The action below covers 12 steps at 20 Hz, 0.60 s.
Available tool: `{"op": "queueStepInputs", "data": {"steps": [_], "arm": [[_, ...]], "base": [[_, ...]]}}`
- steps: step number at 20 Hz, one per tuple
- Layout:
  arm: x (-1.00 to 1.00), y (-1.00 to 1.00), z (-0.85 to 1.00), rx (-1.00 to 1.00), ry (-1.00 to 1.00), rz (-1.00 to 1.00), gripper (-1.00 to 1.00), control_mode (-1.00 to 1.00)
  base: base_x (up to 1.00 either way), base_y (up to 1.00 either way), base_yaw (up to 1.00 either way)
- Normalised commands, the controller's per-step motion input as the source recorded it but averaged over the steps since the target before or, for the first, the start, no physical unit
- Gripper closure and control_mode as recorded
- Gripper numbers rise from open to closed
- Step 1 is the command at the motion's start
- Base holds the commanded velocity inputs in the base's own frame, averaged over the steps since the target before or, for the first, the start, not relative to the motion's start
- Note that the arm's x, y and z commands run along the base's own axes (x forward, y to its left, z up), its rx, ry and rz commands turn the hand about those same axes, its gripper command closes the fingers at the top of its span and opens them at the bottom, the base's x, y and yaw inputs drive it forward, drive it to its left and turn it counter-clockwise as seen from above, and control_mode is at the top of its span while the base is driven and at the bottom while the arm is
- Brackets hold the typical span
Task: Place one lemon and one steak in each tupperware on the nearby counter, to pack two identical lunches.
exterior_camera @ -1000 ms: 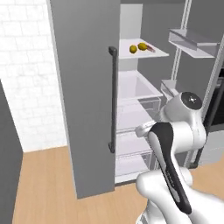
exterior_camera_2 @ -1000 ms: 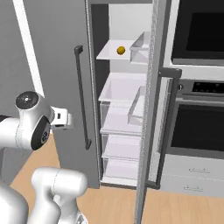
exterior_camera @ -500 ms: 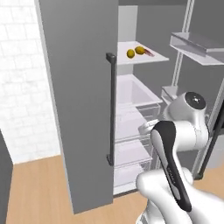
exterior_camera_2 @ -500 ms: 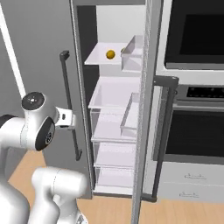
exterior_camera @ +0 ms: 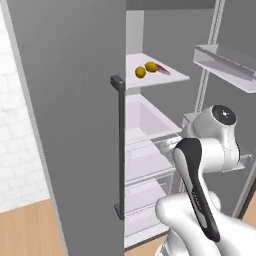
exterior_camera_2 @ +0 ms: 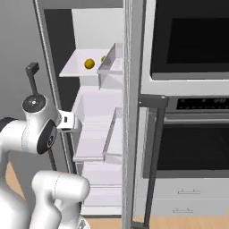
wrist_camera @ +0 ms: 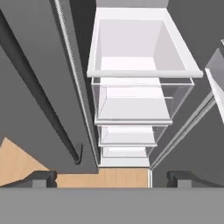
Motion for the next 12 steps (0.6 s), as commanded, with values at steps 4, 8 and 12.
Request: {"op": "queueStepInputs", "data": {"steps": [4, 8, 12], "arm": [[0.0, 0.0, 0.0, 0.0, 0.0, 0.0, -1.0, 1.0], [0.0, 0.0, 0.0, 0.0, 0.0, 0.0, -1.0, 1.0], [0.0, 0.0, 0.0, 0.0, 0.0, 0.0, -1.0, 1.0]], "base": [[0.67, -0.21, -0.06], [0.31, -0.5, -0.04], [0.54, -0.03, -0.04]]}}
